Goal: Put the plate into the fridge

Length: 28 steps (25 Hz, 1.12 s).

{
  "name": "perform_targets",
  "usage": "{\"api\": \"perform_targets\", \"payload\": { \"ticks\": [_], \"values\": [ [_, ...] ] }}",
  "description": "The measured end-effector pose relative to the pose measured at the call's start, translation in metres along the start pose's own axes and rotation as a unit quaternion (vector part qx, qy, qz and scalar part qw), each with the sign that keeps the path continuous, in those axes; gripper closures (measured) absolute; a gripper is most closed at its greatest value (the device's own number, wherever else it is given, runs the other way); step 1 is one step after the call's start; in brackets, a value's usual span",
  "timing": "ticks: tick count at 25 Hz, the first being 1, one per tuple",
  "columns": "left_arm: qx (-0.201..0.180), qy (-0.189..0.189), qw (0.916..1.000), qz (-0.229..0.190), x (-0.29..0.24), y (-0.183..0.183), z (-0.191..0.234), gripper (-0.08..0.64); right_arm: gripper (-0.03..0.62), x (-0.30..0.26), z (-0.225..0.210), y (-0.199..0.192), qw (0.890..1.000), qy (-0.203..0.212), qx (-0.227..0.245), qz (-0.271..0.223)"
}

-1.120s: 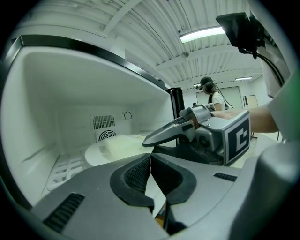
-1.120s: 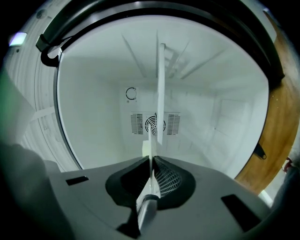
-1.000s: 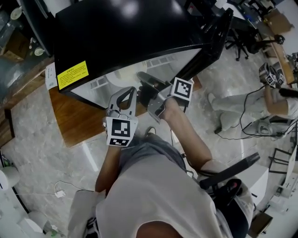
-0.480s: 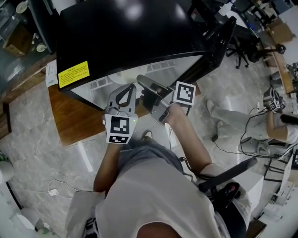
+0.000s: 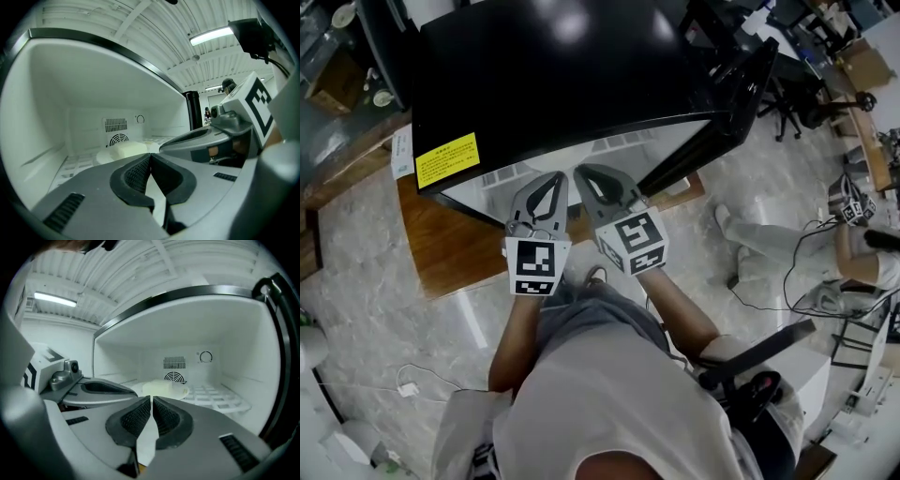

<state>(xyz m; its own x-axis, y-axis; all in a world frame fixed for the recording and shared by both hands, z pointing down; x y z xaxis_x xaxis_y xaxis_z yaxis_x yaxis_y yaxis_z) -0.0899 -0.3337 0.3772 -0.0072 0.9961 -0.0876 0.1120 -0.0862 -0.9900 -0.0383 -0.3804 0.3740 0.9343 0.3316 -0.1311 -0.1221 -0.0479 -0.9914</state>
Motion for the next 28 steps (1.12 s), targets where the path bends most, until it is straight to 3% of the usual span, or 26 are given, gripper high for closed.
{"api": "perform_targets", "payload": {
  "ticks": [5, 23, 28],
  "values": [
    [0.003, 0.011, 0.9999, 0.009, 0.001, -0.010, 0.007, 0.540, 0.561, -0.011, 0.006, -0.001, 1.000, -0.004, 0.029, -0.005],
    [0.032, 0.012, 0.9994, -0.002, -0.019, -0.002, 0.019, 0.540, 0.561, -0.029, -0.024, 0.001, 1.000, -0.023, 0.008, 0.015],
    [0.043, 0.036, 0.9984, -0.007, -0.008, 0.000, 0.027, 0.540, 0.561, -0.030, -0.003, 0.007, 1.000, 0.000, 0.019, 0.005]
  ]
}}
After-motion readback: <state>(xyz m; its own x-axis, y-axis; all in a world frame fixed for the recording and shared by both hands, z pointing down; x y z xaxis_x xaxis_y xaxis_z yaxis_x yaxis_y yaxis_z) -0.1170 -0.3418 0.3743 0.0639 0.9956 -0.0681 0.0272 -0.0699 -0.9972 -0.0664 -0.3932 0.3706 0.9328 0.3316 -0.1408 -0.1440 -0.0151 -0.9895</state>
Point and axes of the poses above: the fingertips, and each gripper's own axes: x backward along the fingers, z to its left, y out of its top, the point moved 4 cm from there along x, backward along the fingers, and after that the axes turned 6 degrees about -z, right-handed, at the moved point
